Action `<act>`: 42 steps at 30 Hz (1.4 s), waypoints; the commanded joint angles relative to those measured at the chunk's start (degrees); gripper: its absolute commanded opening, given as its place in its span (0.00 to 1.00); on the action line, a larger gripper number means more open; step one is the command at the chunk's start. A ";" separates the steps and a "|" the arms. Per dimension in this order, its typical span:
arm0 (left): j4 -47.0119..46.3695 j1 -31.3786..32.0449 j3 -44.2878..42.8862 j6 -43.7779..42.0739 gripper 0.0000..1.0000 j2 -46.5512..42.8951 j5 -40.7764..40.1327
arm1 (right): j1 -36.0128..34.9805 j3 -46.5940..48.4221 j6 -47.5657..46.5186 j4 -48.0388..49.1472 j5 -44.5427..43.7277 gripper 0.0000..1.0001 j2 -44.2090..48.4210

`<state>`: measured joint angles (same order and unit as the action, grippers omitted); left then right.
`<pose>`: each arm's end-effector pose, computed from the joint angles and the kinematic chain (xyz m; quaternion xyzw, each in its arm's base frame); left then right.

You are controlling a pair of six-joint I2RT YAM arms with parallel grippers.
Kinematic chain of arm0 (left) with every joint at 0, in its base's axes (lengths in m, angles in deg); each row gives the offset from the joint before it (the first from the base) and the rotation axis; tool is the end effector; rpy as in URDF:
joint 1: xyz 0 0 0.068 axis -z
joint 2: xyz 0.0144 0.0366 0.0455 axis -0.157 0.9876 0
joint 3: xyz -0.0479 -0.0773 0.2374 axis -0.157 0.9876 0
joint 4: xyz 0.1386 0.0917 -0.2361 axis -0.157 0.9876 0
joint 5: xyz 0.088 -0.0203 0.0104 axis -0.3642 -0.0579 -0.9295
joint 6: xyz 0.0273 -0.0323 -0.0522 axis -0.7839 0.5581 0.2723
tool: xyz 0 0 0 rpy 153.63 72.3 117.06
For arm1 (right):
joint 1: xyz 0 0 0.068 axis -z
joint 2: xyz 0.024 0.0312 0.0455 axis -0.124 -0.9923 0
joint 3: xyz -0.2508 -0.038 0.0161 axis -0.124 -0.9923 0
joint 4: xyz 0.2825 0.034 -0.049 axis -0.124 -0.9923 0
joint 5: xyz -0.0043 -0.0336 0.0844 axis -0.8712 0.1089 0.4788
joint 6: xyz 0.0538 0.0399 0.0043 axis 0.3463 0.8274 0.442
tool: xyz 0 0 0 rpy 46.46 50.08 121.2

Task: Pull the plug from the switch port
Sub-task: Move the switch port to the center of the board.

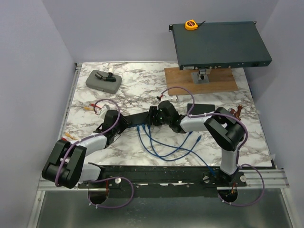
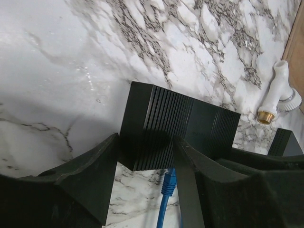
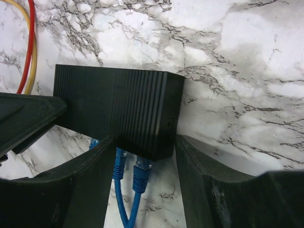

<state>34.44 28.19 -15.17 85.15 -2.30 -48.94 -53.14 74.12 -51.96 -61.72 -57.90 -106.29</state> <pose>0.2530 -0.0815 0.0892 -0.3524 0.8281 -0.2429 0.3620 0.2898 0.3028 0.0863 -0.0766 0.8733 0.3295 0.3507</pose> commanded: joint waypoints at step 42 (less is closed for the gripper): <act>5.22 8.52 11.18 -1.78 0.98 -34.44 -1.08 | -0.12 -22.30 0.06 -7.12 -17.04 0.85 37.36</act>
<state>46.63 36.80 -9.75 83.03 -32.74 -50.95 -52.92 53.49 -54.28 -67.21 -70.60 -69.63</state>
